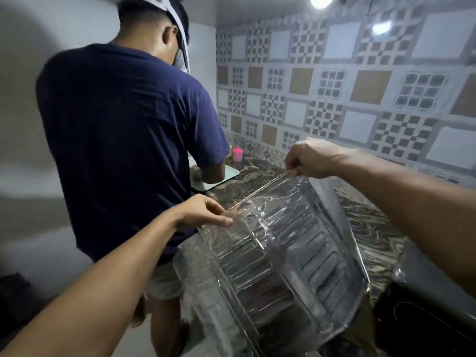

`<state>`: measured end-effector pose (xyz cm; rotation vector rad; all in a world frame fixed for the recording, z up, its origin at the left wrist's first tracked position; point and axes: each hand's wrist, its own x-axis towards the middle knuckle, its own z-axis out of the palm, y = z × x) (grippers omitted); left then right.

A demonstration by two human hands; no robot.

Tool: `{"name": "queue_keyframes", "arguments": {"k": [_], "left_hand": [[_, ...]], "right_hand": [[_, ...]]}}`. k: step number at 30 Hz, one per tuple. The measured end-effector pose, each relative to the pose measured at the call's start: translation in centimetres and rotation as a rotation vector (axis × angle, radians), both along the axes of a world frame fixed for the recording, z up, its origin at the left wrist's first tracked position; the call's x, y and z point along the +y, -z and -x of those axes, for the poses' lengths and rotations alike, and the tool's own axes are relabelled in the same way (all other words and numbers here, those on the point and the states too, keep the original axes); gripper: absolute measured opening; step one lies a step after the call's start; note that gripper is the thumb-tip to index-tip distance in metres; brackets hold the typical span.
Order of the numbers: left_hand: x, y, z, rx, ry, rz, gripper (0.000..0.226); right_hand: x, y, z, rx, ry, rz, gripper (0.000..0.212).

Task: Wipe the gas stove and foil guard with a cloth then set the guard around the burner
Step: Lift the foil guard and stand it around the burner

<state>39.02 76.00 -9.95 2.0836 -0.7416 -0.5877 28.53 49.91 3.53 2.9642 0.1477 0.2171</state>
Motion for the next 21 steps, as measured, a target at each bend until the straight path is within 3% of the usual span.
{"name": "queue_keyframes", "arguments": {"k": [2,6,9,14,21], "left_hand": [[1.7,0.8,-0.7,-0.028,-0.026,-0.077,0.038],[3.9,2.5,-1.1,-0.012,0.002,-0.125,0.032],[3.9,3.7,-1.4,-0.119,-0.022,-0.127,0.024],[2.9,3.1,-2.2,-0.366,-0.345,-0.069,0.021],[2.4,0.5,-2.4,-0.476,-0.448,0.039,0.021]], "right_hand": [[-0.6,-1.3,0.1,-0.044,0.035,0.043,0.011],[-1.4,-3.9,1.0,-0.095,0.084,0.166,0.016],[-1.6,-5.5,2.2,-0.168,0.117,0.271,0.011],[-1.9,-5.9,3.5,-0.279,0.171,0.221,0.017],[-2.9,-6.1,4.7,-0.361,0.269,0.199,0.016]]}}
